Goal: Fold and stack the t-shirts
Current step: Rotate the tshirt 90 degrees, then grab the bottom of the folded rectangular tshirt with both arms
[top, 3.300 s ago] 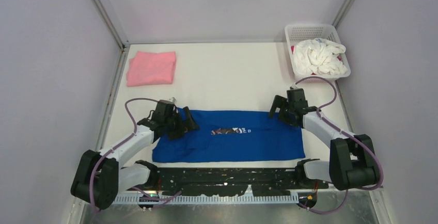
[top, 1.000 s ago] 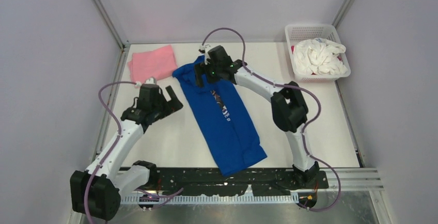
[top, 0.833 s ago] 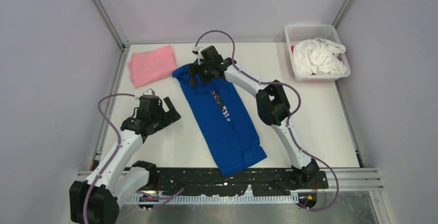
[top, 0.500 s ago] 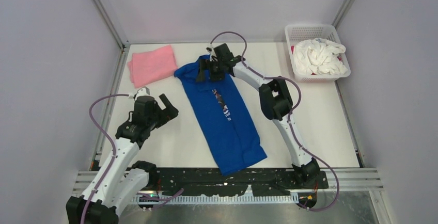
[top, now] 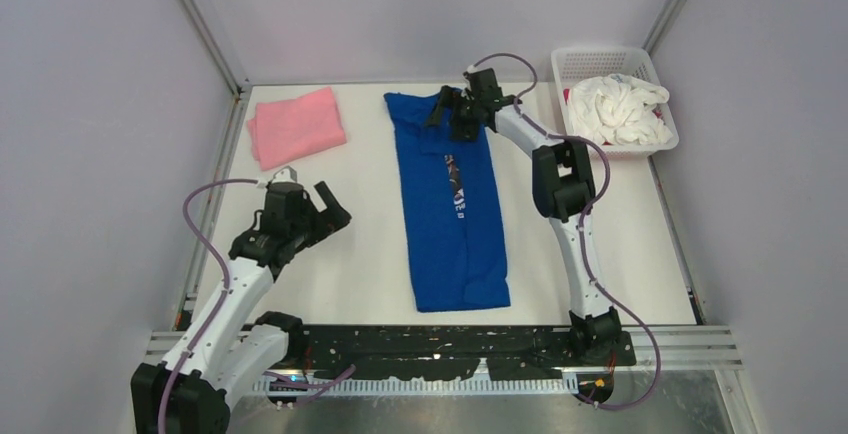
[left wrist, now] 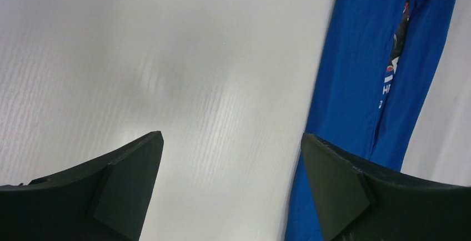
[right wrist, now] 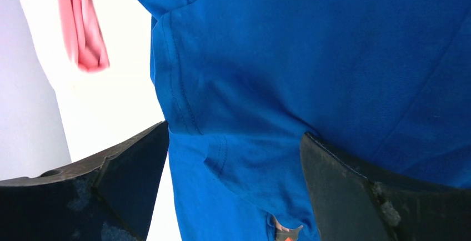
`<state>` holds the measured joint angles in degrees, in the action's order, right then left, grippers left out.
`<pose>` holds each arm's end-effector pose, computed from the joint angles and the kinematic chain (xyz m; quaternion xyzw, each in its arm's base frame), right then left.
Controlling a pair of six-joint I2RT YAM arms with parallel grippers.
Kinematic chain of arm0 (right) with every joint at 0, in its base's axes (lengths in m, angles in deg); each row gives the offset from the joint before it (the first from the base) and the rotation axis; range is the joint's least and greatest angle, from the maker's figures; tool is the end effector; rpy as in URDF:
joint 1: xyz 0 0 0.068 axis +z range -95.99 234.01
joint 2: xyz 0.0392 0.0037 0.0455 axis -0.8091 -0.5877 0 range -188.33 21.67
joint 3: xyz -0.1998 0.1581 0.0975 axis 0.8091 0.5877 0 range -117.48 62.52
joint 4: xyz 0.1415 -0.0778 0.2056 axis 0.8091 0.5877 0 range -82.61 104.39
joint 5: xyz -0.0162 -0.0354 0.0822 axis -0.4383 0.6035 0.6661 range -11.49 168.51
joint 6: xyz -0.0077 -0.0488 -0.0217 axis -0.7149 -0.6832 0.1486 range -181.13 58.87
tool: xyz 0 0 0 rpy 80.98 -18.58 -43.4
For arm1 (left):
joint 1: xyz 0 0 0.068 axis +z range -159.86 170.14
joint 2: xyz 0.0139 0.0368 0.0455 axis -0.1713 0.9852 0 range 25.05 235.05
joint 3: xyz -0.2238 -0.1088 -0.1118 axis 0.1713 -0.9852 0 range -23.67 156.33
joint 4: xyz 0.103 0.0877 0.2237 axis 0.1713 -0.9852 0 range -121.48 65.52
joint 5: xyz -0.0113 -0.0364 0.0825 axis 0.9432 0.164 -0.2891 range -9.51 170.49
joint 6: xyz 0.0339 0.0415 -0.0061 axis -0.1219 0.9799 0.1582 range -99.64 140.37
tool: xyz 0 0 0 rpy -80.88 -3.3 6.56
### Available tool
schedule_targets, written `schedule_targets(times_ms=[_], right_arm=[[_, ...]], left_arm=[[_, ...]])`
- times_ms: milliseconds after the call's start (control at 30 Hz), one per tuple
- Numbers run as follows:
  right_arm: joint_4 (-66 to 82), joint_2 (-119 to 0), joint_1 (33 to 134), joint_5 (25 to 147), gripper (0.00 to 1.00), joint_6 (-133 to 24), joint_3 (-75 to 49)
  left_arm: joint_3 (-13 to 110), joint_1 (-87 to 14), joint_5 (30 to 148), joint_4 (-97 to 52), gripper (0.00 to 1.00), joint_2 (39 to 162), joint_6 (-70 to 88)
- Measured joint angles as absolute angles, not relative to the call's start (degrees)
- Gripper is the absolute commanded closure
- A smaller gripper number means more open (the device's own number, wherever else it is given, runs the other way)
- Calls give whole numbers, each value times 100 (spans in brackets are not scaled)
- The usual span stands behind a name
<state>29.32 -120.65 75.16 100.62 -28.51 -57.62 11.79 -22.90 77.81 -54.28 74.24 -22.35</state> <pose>0.5131 0.2129 0.1633 0.0160 0.9068 0.3305 0.2613 0.1747 -0.0389 0.2380 -0.2442 0.8857 -0.1654 0.3586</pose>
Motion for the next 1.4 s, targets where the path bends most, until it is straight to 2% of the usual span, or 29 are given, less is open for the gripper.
schedule_targets(times_ms=[200, 367, 600, 633, 733, 767, 833, 1000, 1167, 1267, 1400], right_arm=[[2565, -12030, 6904, 9817, 4, -2202, -5589], [2460, -11991, 6766, 9686, 5, -2005, -5522], [3284, -11621, 6895, 9631, 5, -2808, -5559], [3391, -11353, 6943, 9557, 5, -3004, -5362], [3435, -10161, 7122, 9233, 5, -3402, -4278], [3367, -9569, 7212, 9026, 5, -3538, -3386], [3205, -8323, 7404, 8794, 5, -3581, -2612], [2845, -5344, 7913, 8036, 4, -3385, 349], [3297, -4369, 8326, 7563, 2, -3035, 2006], [3658, -4044, 8748, 7485, 0, -2821, 2535], [3772, -3639, 9266, 7472, 8, -2438, 2963]], left_arm=[[1323, -2382, 7976, -5325, 0, 7702, -2185], [1588, -2856, 8166, -5214, 1, 8137, -2111], [1704, -3866, 8671, -4995, 1, 8689, -2098], [1675, -4036, 8780, -4890, 4, 8766, -2111], [1540, -4353, 9047, -4595, 11, 8993, -2159], [1479, -4456, 9165, -4497, 11, 9111, -2190], [1385, -4618, 9333, -4363, 15, 9365, -2253], [1343, -4981, 9598, -4121, 27, 9826, -2290], [1343, -5263, 9720, -3913, 39, 10189, -2292], [1337, -5354, 9722, -3834, 47, 10392, -2284], [1330, -5396, 9694, -3767, 54, 10711, -2292]])
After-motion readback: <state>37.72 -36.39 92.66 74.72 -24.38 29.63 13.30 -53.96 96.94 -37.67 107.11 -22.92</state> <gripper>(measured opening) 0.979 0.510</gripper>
